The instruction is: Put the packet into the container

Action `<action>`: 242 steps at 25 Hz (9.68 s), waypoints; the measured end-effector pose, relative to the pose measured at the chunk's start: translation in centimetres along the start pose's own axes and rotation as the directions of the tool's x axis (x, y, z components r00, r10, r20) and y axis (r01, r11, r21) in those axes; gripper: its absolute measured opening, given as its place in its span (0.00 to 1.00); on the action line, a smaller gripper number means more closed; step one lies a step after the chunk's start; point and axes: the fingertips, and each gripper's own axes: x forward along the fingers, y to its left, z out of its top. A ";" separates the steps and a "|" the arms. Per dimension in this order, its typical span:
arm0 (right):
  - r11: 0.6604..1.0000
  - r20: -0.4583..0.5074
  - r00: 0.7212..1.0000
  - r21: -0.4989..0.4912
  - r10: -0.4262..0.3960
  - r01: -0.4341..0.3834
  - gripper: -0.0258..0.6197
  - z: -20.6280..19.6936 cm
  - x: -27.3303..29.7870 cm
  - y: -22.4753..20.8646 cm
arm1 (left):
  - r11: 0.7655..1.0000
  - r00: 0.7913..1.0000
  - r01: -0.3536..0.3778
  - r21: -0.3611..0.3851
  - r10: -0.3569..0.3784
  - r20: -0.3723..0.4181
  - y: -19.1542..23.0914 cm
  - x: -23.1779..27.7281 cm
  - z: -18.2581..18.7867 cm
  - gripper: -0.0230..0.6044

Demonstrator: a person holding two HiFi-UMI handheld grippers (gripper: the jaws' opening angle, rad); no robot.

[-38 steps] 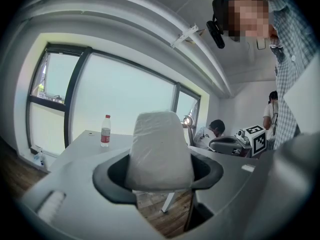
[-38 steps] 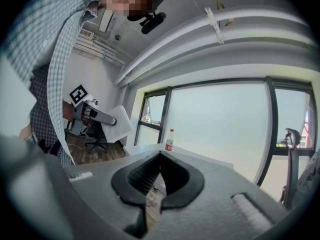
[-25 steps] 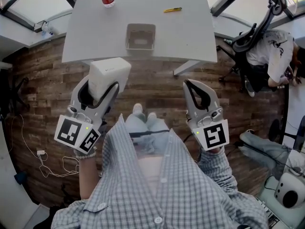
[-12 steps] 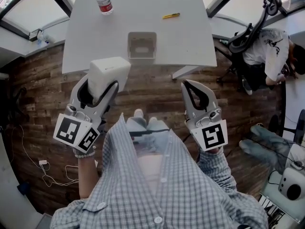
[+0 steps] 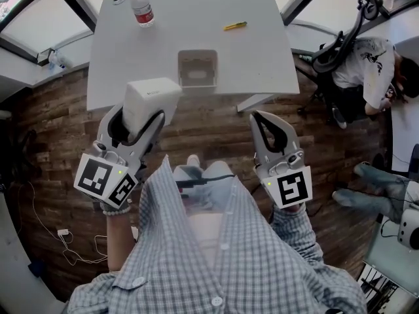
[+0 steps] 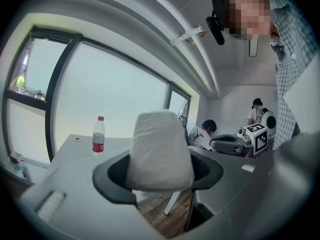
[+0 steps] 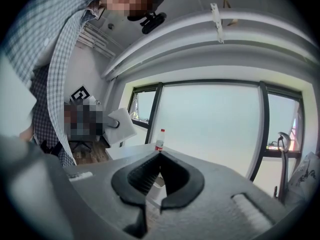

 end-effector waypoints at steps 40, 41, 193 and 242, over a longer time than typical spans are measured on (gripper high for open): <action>0.997 -0.001 0.997 0.004 0.078 -0.078 0.04 -0.9 5.3 -5.1 | 0.998 0.998 -0.066 -0.004 0.066 -0.018 2.2 5.6 1.0 0.48; 0.997 0.001 0.997 0.005 0.083 -0.083 0.04 -0.9 5.5 -5.5 | 0.998 0.997 -0.070 -0.004 0.070 -0.019 2.2 6.0 1.1 0.48; 0.987 -0.013 0.987 0.009 0.161 -0.161 0.04 -1.7 13.7 -12.5 | 0.980 0.982 -0.142 0.136 0.157 -0.104 7.3 15.9 1.0 0.04; 0.981 -0.082 0.978 -0.024 0.191 -0.194 0.04 -3.1 13.4 -11.8 | 0.991 0.986 -0.109 0.079 0.118 -0.115 6.1 16.7 0.7 0.04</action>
